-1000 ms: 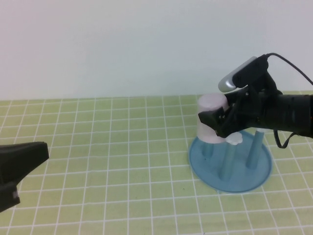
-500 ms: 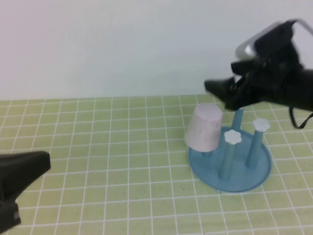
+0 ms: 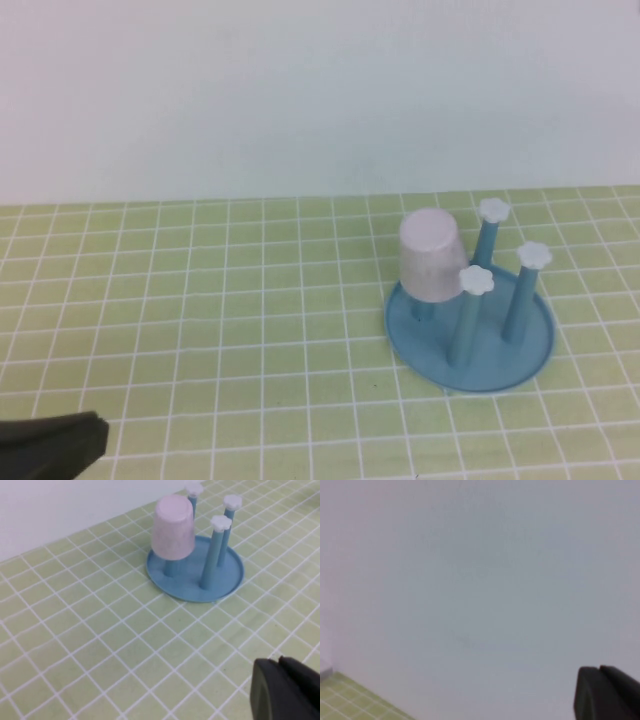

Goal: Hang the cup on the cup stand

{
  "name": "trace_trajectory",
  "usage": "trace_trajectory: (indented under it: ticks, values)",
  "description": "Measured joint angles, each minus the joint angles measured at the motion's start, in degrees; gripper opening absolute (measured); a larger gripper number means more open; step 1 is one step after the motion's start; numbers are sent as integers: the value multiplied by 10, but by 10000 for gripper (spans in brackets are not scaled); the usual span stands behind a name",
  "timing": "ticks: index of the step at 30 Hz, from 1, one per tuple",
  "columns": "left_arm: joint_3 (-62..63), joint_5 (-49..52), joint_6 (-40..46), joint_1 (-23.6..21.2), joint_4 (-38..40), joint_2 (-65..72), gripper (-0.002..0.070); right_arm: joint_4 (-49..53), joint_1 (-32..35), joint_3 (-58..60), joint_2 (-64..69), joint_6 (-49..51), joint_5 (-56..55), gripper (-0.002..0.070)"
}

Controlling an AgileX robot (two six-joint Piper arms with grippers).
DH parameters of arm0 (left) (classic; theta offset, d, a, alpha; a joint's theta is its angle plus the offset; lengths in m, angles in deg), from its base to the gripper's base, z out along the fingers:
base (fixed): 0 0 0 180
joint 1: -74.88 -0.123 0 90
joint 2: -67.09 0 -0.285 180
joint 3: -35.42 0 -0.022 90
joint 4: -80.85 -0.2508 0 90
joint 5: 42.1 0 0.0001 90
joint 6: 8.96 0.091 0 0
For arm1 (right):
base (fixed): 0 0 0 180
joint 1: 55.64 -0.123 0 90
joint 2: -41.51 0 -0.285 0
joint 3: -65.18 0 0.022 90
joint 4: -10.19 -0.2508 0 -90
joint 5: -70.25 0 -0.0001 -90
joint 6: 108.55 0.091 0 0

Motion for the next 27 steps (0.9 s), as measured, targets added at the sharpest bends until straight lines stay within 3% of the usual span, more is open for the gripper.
trace_trajectory:
  ticks: [7,14,19,27]
  values:
    - [0,-37,-30,15,-37,-38,-1,0,0,192,-188,33,-2,-1]
    - [0,-65,-34,30,-49,-39,-1,-31,0,372,-290,38,-70,-1]
    - [0,-75,-34,30,-50,-38,-1,-52,0,423,-309,39,-138,-1]
    - [0,-67,-43,30,-25,-38,-1,-60,0,458,-309,39,-148,-1]
